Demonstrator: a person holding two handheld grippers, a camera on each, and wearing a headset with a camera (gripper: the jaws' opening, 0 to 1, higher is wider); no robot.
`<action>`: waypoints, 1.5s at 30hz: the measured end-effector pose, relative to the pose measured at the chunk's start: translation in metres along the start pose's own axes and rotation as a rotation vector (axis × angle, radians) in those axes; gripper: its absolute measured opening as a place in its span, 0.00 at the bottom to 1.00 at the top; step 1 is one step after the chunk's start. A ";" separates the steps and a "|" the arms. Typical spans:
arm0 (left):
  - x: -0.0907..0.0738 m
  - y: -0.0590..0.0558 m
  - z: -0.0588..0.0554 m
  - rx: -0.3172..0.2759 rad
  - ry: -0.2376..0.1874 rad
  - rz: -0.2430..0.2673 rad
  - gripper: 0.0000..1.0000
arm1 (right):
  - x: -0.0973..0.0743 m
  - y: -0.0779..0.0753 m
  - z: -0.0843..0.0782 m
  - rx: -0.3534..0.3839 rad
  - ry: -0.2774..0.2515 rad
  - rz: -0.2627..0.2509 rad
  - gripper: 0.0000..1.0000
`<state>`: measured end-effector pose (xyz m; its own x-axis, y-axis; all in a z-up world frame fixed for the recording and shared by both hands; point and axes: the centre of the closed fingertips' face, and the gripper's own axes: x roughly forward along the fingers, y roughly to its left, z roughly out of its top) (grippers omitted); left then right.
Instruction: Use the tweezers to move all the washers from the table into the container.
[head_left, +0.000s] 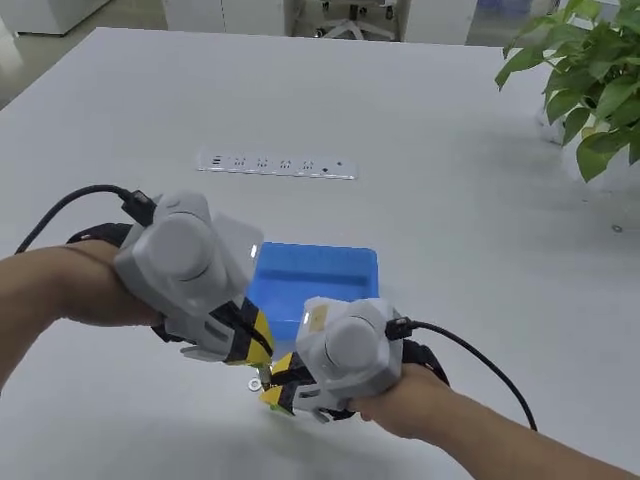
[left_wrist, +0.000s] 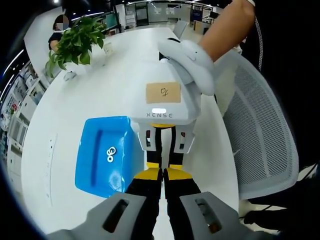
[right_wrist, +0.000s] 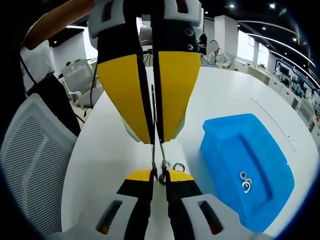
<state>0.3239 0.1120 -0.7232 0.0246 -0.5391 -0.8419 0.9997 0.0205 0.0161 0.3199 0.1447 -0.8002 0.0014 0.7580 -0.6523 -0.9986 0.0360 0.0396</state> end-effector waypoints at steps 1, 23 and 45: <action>0.000 0.001 0.000 -0.003 -0.003 -0.002 0.05 | 0.000 0.000 0.000 -0.001 0.001 -0.001 0.11; -0.004 -0.003 0.002 0.004 0.003 0.000 0.05 | -0.002 0.000 0.001 -0.008 0.008 -0.006 0.09; -0.025 -0.005 0.015 0.013 -0.015 0.014 0.05 | -0.016 0.002 0.022 -0.039 0.007 -0.011 0.09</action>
<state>0.3184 0.1128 -0.6938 0.0389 -0.5511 -0.8336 0.9992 0.0174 0.0351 0.3187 0.1471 -0.7729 0.0121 0.7530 -0.6579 -0.9998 0.0186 0.0029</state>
